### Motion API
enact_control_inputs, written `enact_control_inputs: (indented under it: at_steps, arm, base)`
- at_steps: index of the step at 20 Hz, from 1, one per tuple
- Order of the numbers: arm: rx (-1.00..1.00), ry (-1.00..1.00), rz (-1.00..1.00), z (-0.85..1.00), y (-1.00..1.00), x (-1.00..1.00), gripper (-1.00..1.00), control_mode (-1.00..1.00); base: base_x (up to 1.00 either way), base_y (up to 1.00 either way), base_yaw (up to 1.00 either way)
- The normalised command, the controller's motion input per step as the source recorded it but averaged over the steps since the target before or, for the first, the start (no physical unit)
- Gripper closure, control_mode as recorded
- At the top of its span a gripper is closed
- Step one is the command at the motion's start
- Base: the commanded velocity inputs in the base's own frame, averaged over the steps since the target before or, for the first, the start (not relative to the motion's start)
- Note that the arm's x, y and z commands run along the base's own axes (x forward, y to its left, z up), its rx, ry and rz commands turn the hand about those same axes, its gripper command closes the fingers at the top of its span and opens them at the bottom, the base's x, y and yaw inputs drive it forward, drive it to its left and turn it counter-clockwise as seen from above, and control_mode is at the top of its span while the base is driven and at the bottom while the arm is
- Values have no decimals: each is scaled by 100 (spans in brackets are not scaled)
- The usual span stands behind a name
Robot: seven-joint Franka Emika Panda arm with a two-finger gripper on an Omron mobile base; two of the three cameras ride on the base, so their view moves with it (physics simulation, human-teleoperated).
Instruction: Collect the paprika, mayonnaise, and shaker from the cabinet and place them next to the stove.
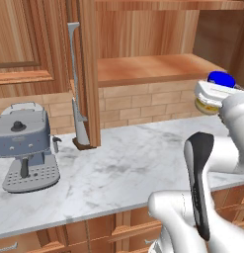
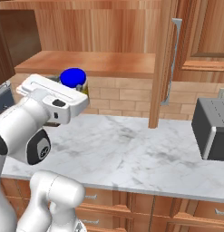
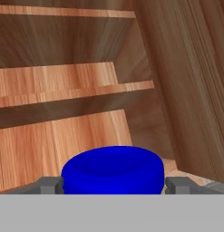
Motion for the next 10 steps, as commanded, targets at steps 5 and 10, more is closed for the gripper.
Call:
enact_control_inputs:
  at_steps: [5, 10]
  arm:
    - [0, 0, 0, -4, 10, -50, 100, -100]
    - [0, -1, 0, -1, 1, -10, 100, 100]
  base:
    - [0, 0, 0]
    - [-45, 0, 0]
